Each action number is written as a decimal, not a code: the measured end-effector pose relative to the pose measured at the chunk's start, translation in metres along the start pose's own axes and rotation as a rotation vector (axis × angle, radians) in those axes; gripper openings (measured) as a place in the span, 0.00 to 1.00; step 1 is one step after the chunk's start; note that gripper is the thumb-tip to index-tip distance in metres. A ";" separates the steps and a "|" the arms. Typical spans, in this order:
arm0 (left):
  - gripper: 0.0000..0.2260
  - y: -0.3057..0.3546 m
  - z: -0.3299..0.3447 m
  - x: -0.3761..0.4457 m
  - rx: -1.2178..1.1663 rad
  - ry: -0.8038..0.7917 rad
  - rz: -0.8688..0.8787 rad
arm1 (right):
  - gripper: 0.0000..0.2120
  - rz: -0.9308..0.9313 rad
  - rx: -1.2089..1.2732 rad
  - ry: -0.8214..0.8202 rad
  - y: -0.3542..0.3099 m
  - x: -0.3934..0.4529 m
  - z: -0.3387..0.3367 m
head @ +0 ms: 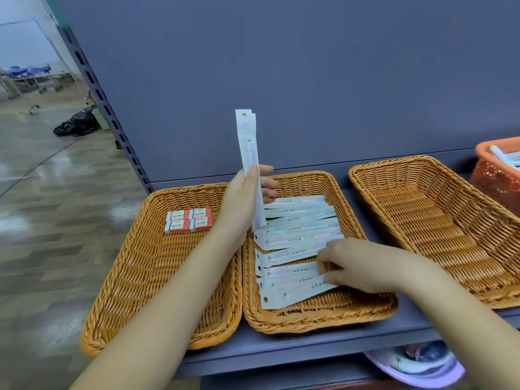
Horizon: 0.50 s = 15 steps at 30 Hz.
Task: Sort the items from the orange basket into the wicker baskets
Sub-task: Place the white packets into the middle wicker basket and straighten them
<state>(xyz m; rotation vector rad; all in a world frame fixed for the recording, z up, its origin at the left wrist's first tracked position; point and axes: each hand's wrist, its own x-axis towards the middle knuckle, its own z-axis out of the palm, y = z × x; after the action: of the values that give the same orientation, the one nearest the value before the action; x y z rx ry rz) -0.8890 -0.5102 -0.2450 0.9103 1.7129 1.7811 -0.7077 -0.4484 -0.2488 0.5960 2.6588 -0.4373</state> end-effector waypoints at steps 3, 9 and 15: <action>0.13 -0.001 0.001 0.000 0.003 0.002 -0.008 | 0.05 -0.017 0.081 0.026 -0.002 -0.002 0.001; 0.13 -0.001 0.003 0.000 -0.003 -0.006 -0.005 | 0.07 -0.026 0.064 0.057 -0.005 -0.001 0.004; 0.13 -0.001 0.004 0.001 -0.005 -0.016 0.006 | 0.06 -0.057 0.030 0.064 -0.010 0.008 0.011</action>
<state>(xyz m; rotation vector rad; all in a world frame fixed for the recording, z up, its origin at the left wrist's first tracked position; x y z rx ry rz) -0.8867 -0.5073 -0.2456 0.9262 1.6963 1.7762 -0.7156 -0.4581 -0.2597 0.5523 2.7402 -0.4828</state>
